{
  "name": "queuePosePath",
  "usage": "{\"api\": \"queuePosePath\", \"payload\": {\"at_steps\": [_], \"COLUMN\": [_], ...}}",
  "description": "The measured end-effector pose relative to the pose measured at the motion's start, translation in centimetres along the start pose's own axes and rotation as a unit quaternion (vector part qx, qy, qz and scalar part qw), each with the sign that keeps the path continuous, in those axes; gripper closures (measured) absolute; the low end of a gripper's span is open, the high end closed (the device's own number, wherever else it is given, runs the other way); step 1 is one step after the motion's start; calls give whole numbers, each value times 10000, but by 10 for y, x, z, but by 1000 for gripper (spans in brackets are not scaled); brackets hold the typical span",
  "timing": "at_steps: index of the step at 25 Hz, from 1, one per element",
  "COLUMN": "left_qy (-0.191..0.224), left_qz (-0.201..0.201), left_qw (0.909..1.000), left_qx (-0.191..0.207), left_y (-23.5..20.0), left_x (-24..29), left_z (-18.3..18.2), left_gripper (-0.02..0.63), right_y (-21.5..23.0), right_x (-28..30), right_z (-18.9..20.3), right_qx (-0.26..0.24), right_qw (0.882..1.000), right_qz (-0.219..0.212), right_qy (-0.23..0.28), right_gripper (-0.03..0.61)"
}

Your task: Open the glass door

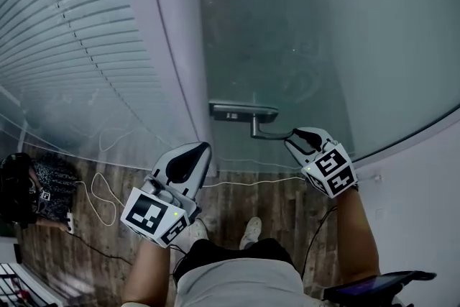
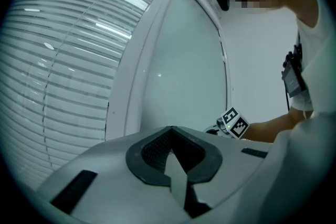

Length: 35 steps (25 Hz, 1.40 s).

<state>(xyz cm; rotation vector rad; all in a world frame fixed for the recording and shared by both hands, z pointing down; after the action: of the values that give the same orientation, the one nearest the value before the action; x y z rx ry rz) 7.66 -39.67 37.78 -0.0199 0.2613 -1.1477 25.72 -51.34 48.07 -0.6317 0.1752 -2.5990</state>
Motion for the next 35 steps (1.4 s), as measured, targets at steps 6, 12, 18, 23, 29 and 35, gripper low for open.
{"api": "queuePosePath", "payload": {"at_steps": [6, 12, 18, 23, 29, 35], "left_qy": [1, -3, 8, 13, 101, 109], "left_qz": [-6, -82, -60, -34, -69, -185], "left_qw": [10000, 10000, 10000, 10000, 9997, 9995], "left_qx": [-30, -34, -16, 82, 215, 225], "left_y": [-1, -1, -2, 3, 8, -18], "left_x": [0, -4, 2, 5, -6, 15], "left_z": [3, 4, -4, -1, -4, 2], "left_gripper": [617, 617, 617, 617, 617, 617], "right_y": [0, -2, 4, 11, 21, 52], "right_x": [4, 12, 26, 30, 22, 67], "right_z": [8, 23, 21, 25, 10, 11], "right_qx": [95, 485, 679, 568, 397, 449], "right_qw": [9998, 9988, 9976, 9982, 9985, 9981], "right_qz": [-1, 100, 97, 188, 216, 210], "right_qy": [-155, 9, 79, 91, 319, 374], "right_gripper": [454, 458, 457, 457, 457, 457]}}
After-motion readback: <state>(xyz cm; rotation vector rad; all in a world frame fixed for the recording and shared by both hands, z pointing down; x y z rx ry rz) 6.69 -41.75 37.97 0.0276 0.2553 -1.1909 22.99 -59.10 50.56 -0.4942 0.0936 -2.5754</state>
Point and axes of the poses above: the fingertips, and each gripper's own axes: x forward along the fingers, y to its right, z out of its underside, the point moved 1 cm from there along -x, backward along the fingers, and after that the axes turned 14 degrees about y, right-handed, at the moved point
